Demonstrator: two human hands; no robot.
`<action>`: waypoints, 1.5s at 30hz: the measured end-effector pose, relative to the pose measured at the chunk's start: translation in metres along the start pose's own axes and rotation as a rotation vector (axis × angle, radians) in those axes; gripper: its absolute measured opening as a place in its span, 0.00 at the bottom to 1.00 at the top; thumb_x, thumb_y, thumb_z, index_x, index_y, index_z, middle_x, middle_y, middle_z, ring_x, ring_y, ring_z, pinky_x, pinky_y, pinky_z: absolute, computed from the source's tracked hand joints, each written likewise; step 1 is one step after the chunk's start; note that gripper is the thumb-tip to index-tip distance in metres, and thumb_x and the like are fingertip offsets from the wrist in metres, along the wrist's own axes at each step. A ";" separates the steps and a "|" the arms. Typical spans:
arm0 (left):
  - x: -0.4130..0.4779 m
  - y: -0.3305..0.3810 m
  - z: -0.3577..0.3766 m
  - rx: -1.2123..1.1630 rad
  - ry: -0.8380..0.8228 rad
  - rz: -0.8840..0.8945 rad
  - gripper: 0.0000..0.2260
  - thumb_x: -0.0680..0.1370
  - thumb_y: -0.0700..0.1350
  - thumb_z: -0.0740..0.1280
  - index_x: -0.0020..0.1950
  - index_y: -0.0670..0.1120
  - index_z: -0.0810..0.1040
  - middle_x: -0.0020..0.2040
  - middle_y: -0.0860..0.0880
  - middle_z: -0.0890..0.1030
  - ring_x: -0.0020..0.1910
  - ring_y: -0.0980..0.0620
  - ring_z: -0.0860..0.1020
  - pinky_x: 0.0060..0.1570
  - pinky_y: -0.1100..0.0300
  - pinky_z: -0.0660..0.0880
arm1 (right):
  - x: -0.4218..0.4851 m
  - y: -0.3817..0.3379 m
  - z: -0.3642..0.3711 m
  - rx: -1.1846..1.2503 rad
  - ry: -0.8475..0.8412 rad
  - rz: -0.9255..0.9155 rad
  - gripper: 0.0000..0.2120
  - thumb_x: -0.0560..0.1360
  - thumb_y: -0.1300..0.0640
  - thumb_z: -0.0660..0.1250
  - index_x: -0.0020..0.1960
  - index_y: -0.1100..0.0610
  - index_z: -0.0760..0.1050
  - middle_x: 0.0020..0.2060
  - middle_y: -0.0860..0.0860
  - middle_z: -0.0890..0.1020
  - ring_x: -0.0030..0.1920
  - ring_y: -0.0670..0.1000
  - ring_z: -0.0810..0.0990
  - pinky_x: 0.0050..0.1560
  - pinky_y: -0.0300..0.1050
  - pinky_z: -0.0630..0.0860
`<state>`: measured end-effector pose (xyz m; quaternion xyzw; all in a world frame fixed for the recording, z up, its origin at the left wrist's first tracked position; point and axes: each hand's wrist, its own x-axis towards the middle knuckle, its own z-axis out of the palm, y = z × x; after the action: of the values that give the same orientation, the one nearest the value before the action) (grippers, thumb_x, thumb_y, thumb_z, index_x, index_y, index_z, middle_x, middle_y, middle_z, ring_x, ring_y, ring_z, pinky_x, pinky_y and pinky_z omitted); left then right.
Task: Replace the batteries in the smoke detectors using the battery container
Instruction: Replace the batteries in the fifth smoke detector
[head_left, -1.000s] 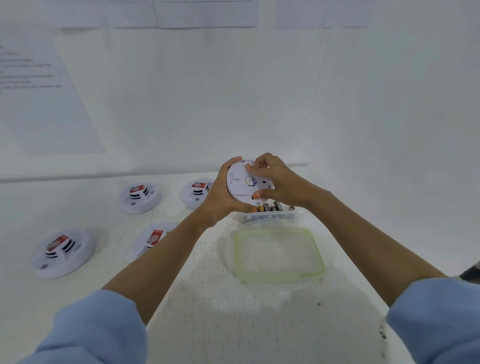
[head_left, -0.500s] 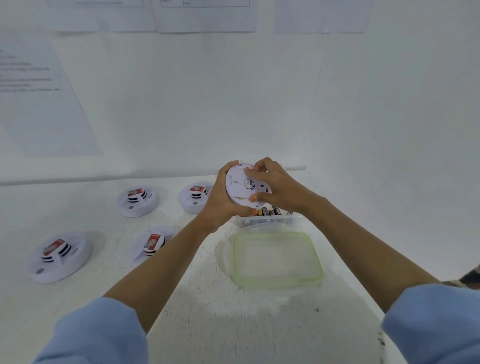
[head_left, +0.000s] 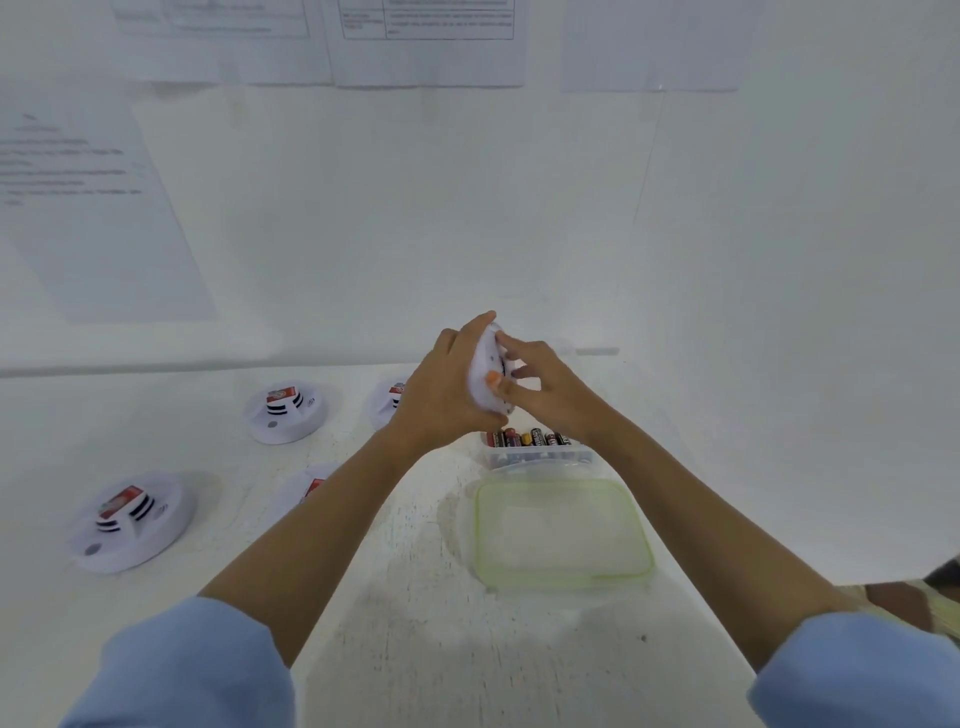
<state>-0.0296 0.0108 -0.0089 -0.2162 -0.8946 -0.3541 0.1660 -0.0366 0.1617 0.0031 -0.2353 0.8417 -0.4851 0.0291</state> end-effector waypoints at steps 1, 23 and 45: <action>-0.002 -0.004 -0.002 0.059 0.021 0.010 0.48 0.59 0.60 0.70 0.74 0.45 0.57 0.65 0.46 0.70 0.62 0.51 0.69 0.57 0.60 0.69 | 0.000 -0.001 0.004 0.030 -0.002 -0.010 0.29 0.76 0.51 0.63 0.74 0.53 0.57 0.65 0.51 0.67 0.63 0.48 0.70 0.59 0.37 0.69; -0.095 -0.144 -0.155 -0.917 -0.058 -0.554 0.22 0.77 0.36 0.63 0.66 0.56 0.68 0.63 0.44 0.75 0.56 0.45 0.78 0.53 0.55 0.77 | 0.068 -0.072 0.197 1.101 0.174 0.251 0.26 0.73 0.71 0.57 0.66 0.50 0.66 0.60 0.57 0.75 0.58 0.61 0.76 0.54 0.58 0.75; -0.172 -0.304 -0.277 -0.884 -0.003 -0.617 0.33 0.74 0.31 0.67 0.72 0.56 0.61 0.65 0.49 0.70 0.54 0.54 0.78 0.44 0.59 0.80 | 0.159 -0.152 0.375 0.773 -0.031 0.399 0.11 0.78 0.61 0.62 0.49 0.45 0.71 0.48 0.48 0.78 0.44 0.53 0.79 0.35 0.43 0.80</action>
<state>0.0032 -0.4299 -0.0642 0.0069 -0.6824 -0.7289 -0.0540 -0.0182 -0.2707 -0.0401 -0.0471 0.6268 -0.7457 0.2209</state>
